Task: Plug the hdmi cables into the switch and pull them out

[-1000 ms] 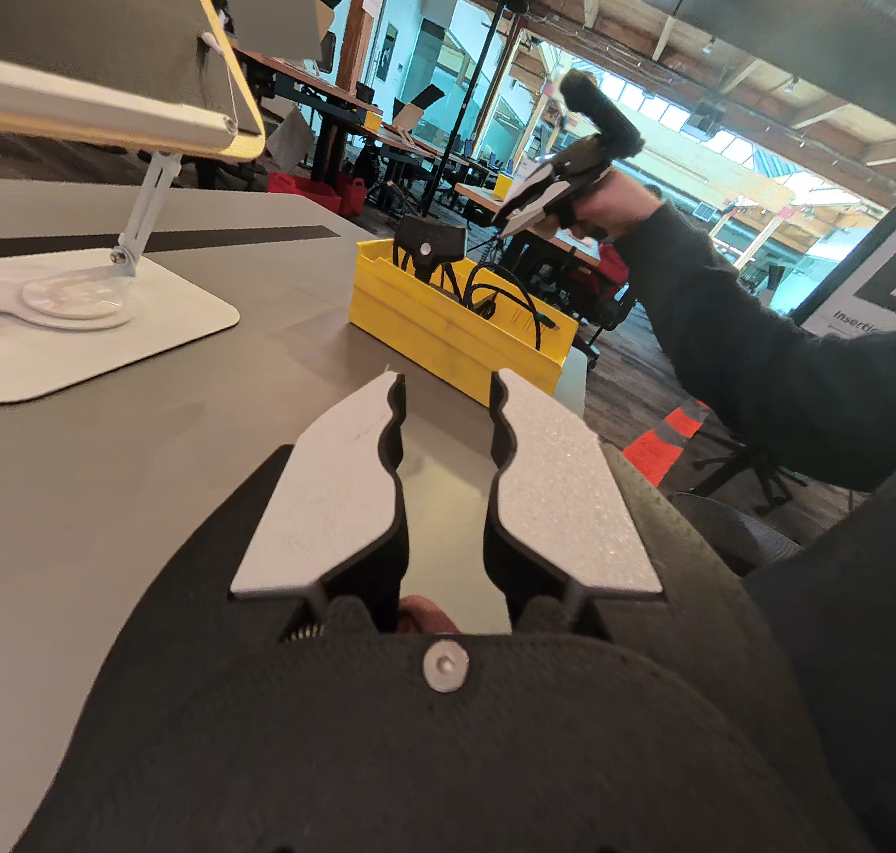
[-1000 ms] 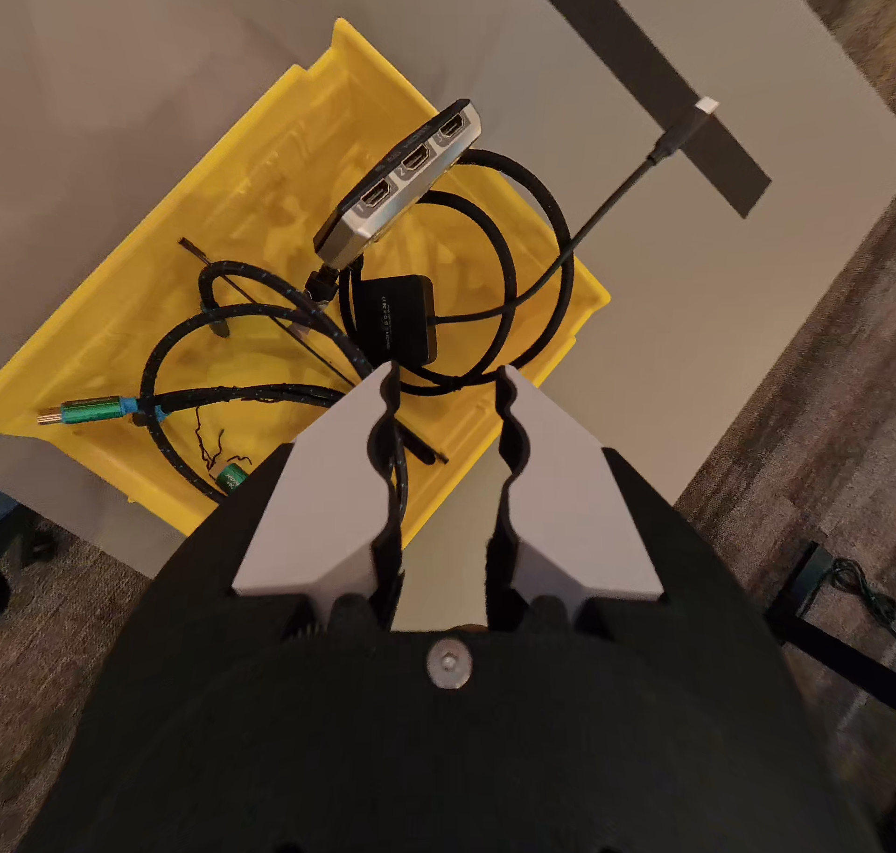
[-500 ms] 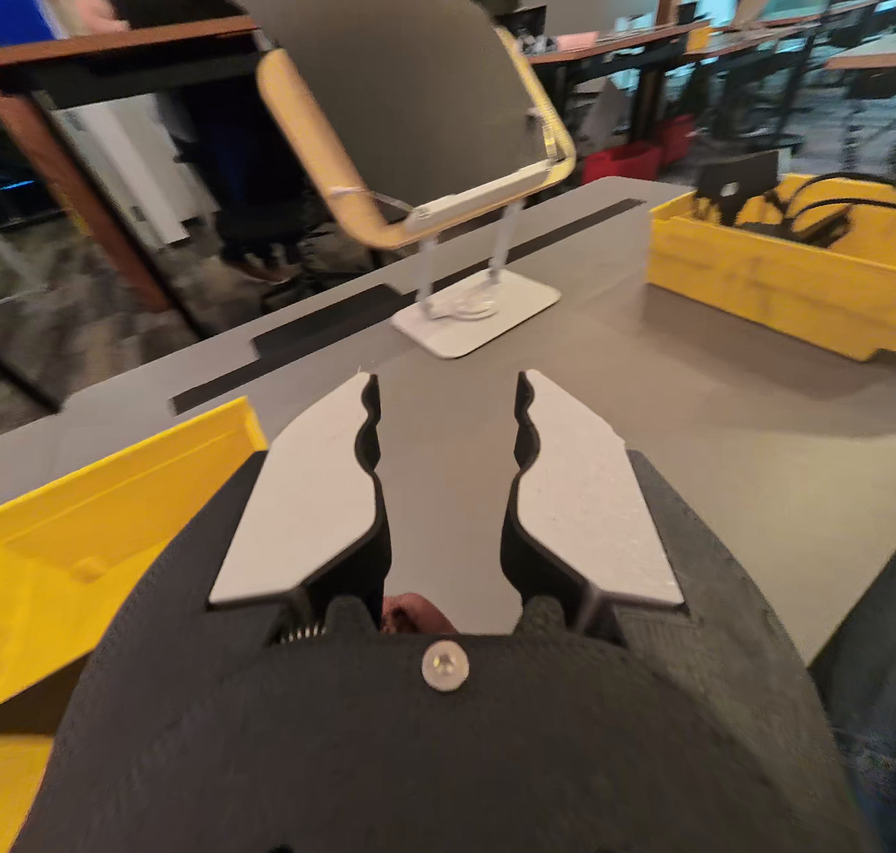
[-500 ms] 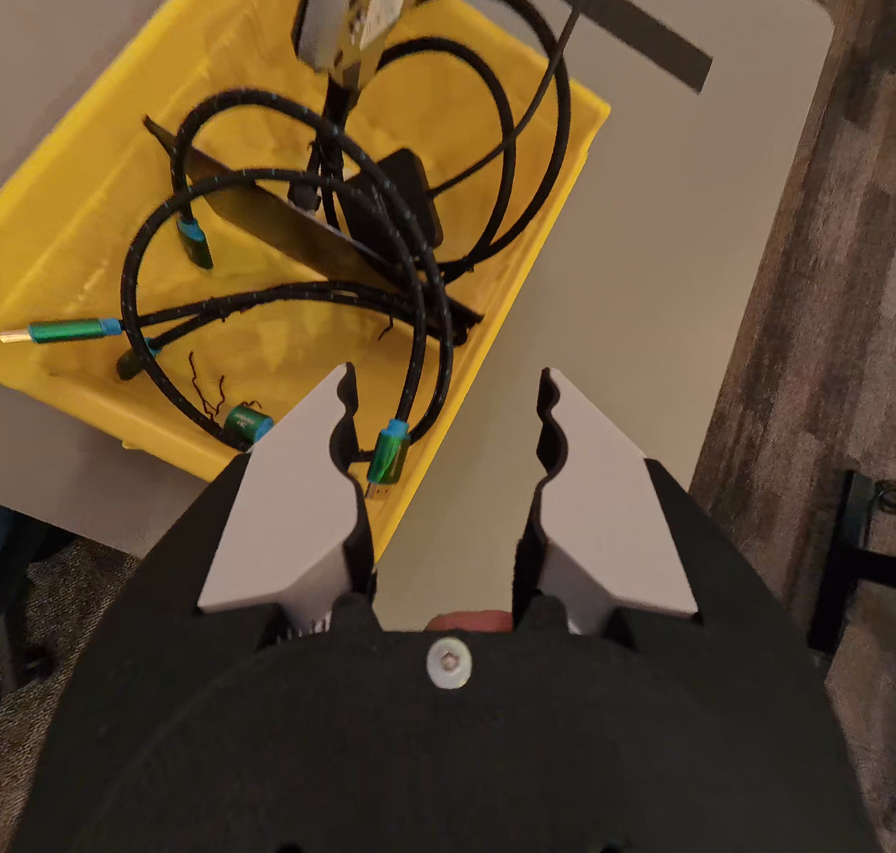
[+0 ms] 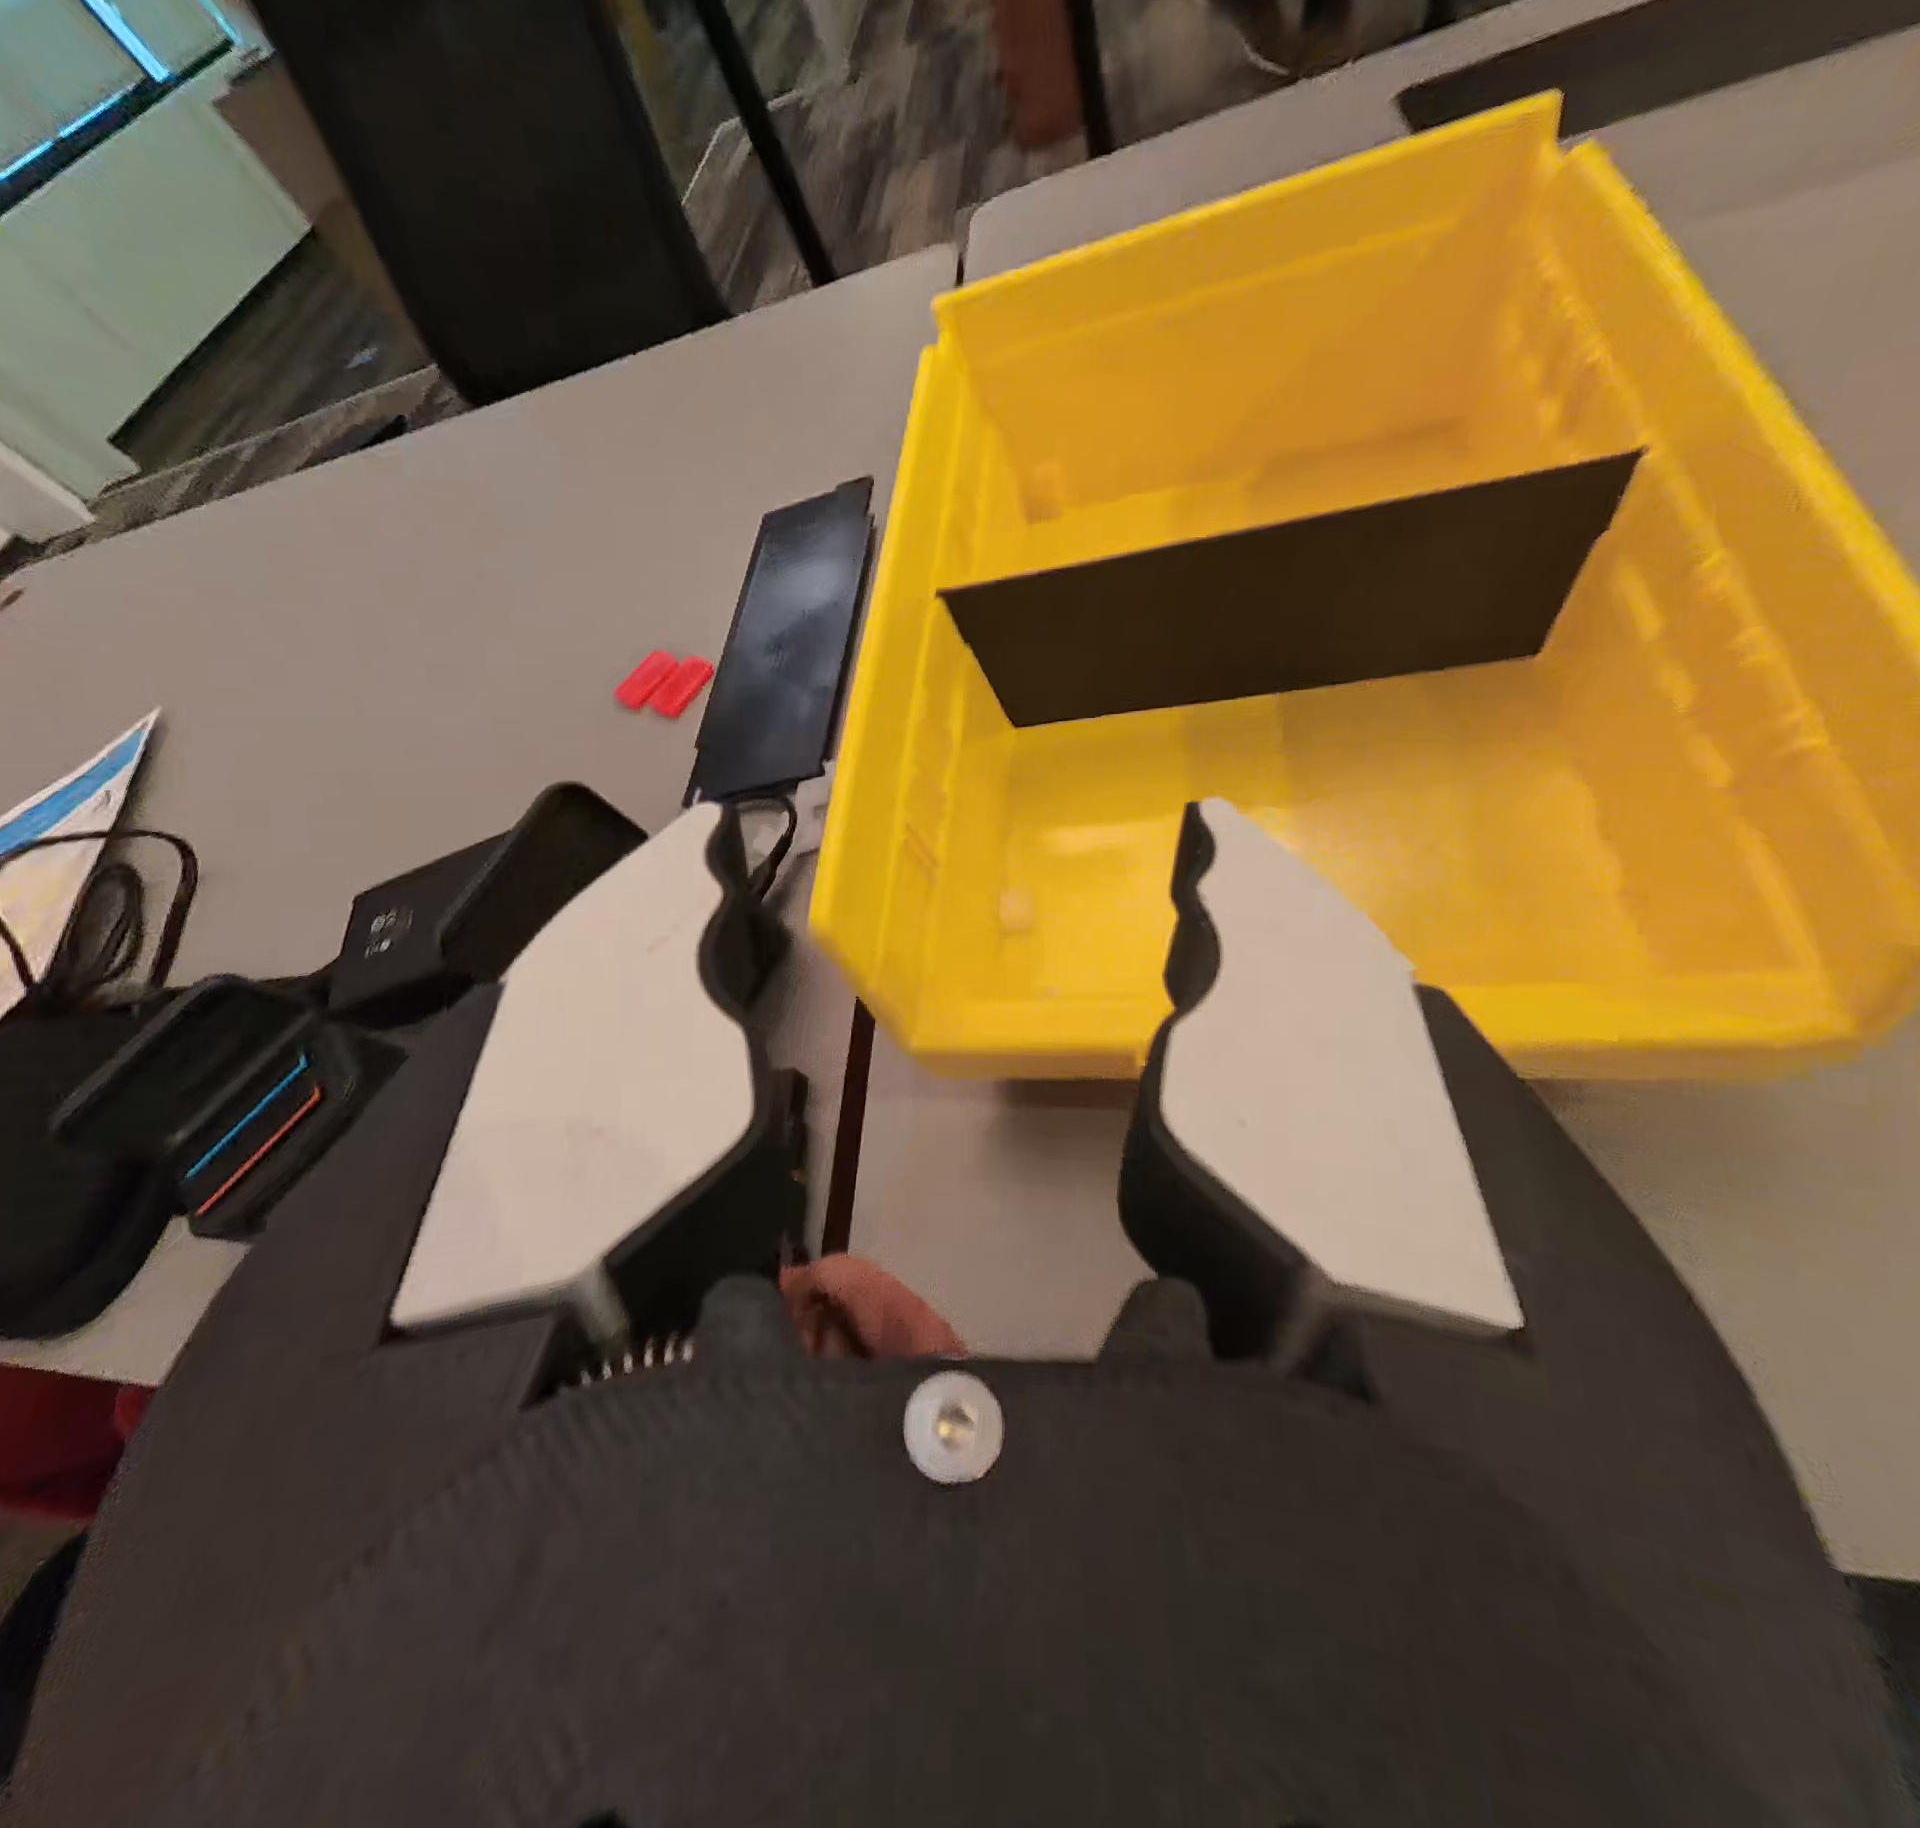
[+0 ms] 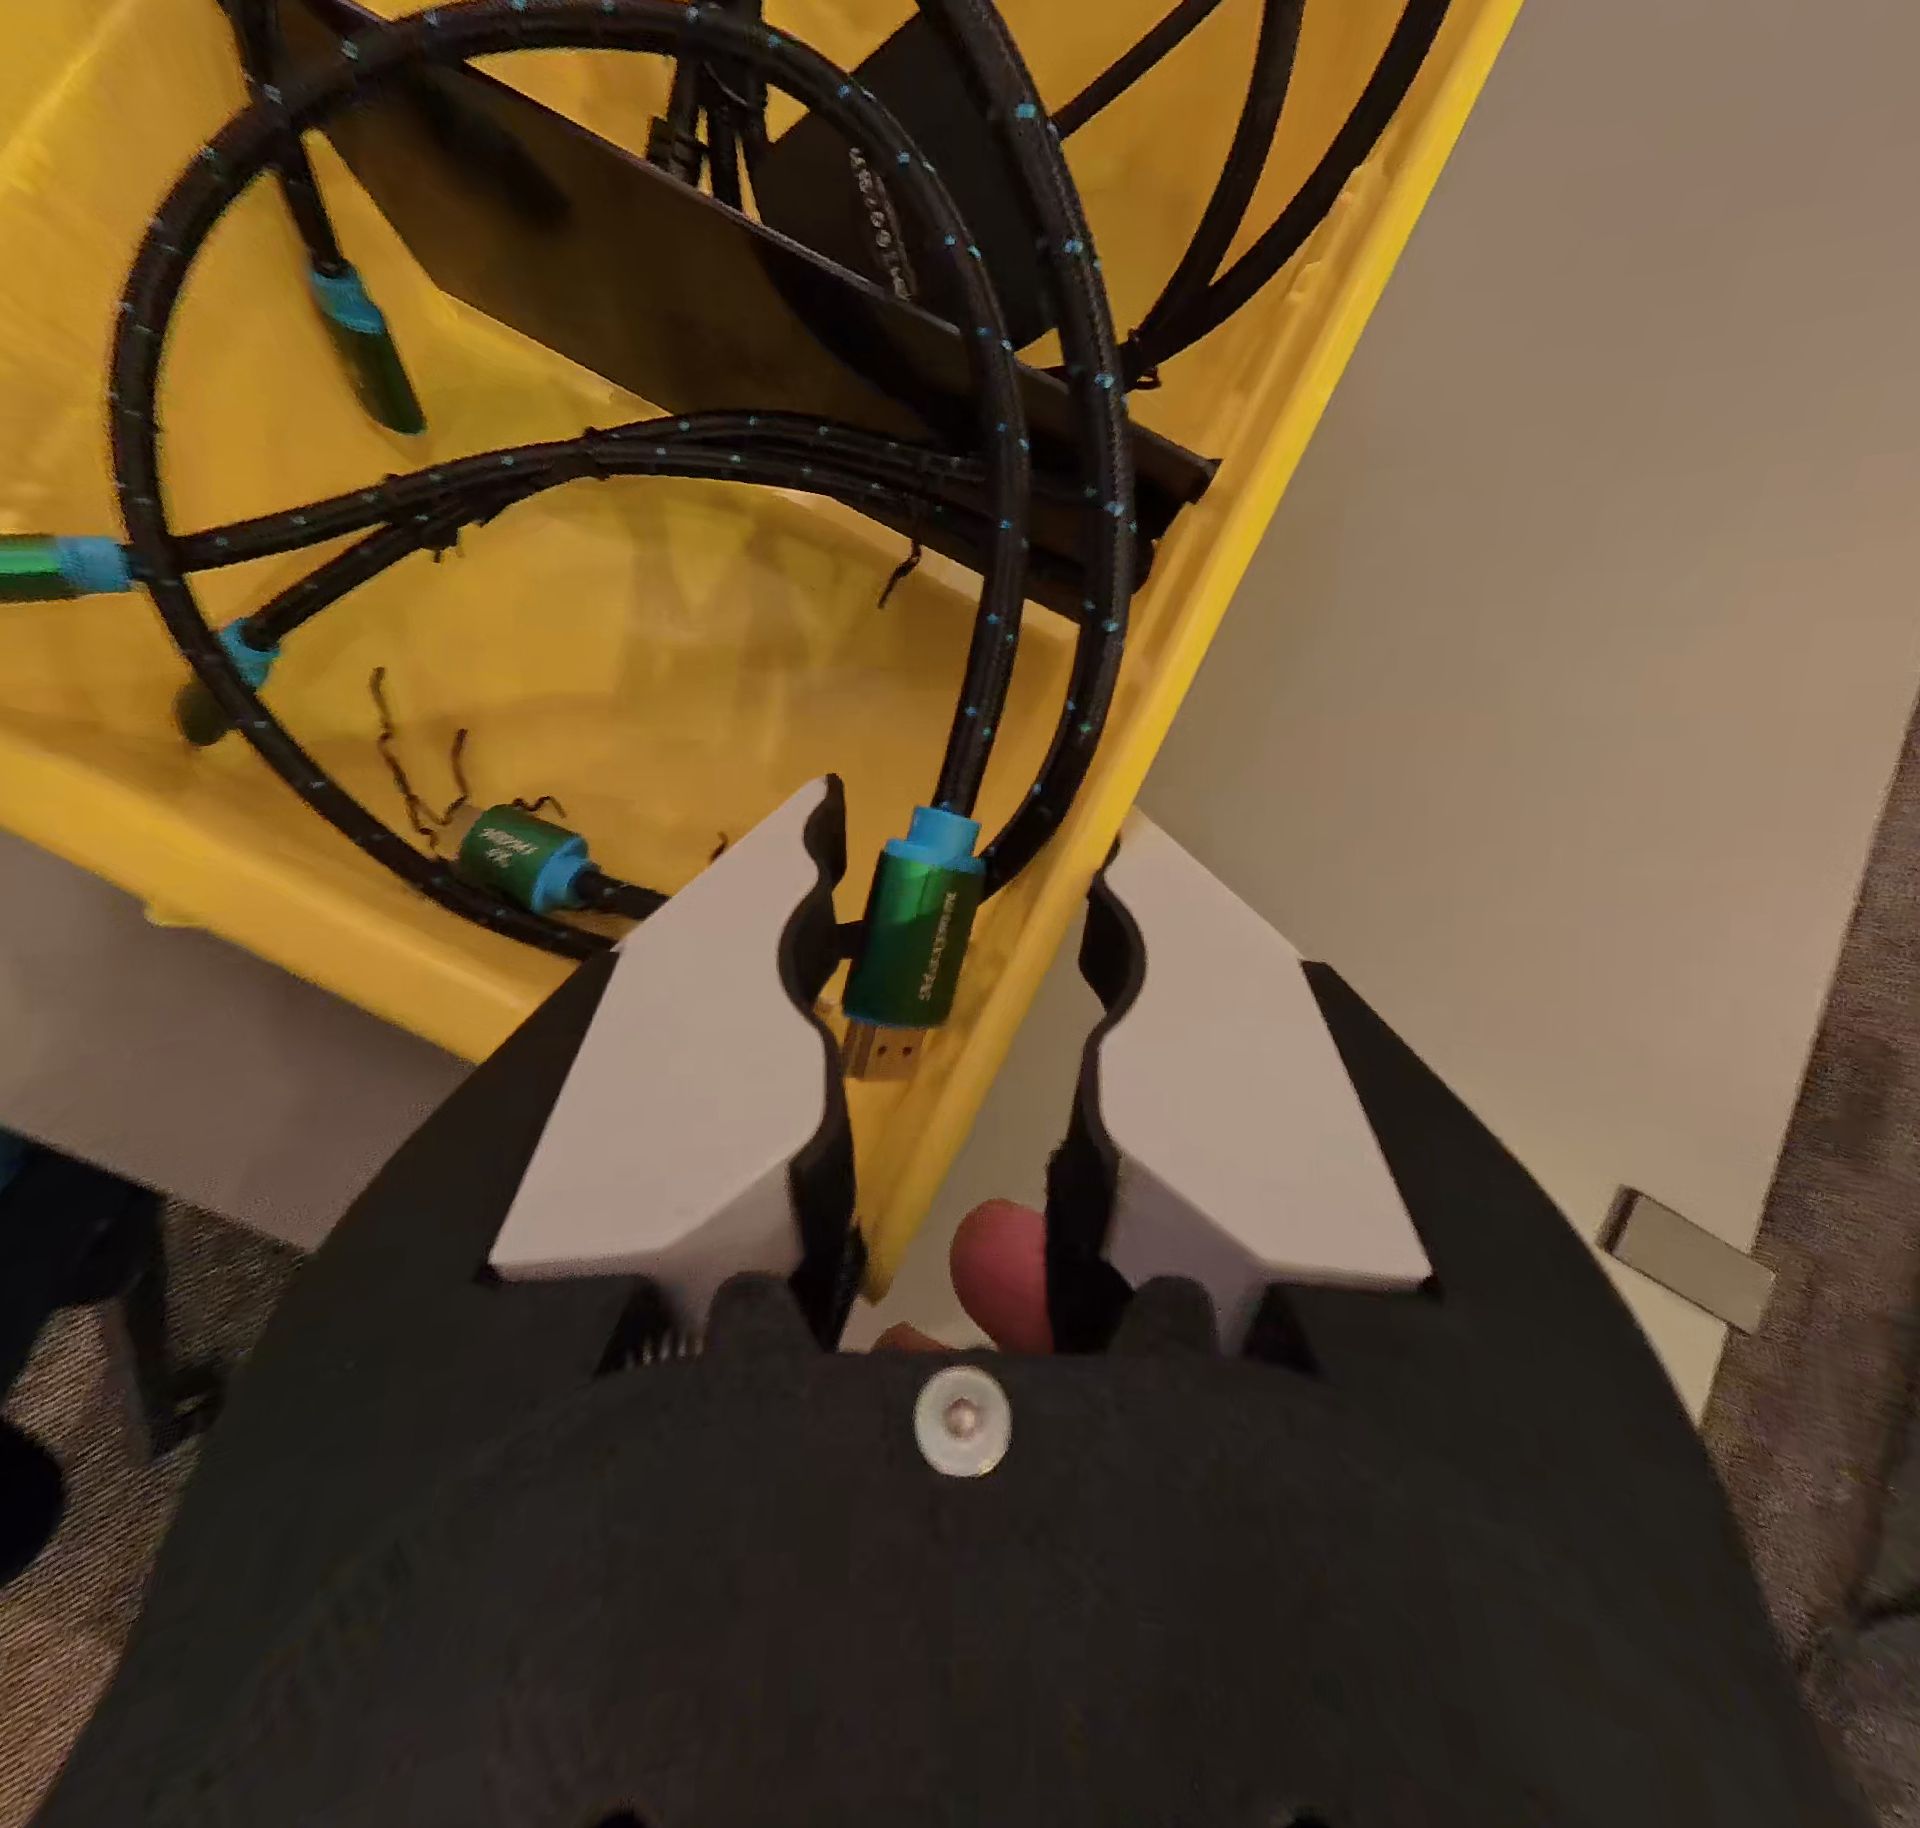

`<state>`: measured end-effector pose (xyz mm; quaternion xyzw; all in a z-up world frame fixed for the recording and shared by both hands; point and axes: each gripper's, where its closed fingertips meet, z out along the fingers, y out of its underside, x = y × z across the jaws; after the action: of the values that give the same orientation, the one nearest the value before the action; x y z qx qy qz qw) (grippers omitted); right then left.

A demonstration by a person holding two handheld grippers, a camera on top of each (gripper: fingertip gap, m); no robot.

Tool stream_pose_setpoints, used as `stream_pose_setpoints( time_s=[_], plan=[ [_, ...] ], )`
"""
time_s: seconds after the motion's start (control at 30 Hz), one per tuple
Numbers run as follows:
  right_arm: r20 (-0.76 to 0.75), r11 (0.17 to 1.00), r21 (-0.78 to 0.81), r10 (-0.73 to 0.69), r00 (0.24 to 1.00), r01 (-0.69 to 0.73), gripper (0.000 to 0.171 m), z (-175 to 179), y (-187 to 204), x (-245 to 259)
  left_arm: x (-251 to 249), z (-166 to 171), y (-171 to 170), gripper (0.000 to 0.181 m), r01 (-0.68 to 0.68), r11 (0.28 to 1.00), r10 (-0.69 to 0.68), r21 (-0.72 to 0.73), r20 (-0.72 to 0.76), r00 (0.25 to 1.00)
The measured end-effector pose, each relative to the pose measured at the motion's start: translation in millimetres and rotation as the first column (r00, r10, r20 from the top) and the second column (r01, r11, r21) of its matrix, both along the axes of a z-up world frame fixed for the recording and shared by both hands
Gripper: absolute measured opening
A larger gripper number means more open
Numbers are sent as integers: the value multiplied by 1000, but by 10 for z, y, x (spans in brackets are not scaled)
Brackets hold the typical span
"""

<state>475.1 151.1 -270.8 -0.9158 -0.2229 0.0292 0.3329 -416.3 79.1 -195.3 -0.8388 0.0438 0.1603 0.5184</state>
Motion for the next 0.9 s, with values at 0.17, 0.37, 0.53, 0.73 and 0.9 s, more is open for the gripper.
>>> stream_pose_setpoints(
  time_s=[0.17,0.37,0.53,0.73,0.9],
  plan=[
    [-56,1000,21,-15,998,17,35,3,66,-9,-350,-117,43,82,-126,992,121,-22,-151,981],
    [-79,1000,7,21,997,-20,34,10,121,-136,-408,-399,231,72,-8,999,13,-49,100,995],
    [-111,997,13,76,991,-75,34,16,188,-420,-362,-555,354,40,46,997,-37,-61,132,990],
    [-143,987,23,161,977,-160,34,21,239,-958,-368,-528,449,6,58,998,-59,12,230,971],
    [-153,972,32,233,960,-231,34,23,224,-1476,-301,-442,424,4,71,991,-104,110,334,937]
  ],
)
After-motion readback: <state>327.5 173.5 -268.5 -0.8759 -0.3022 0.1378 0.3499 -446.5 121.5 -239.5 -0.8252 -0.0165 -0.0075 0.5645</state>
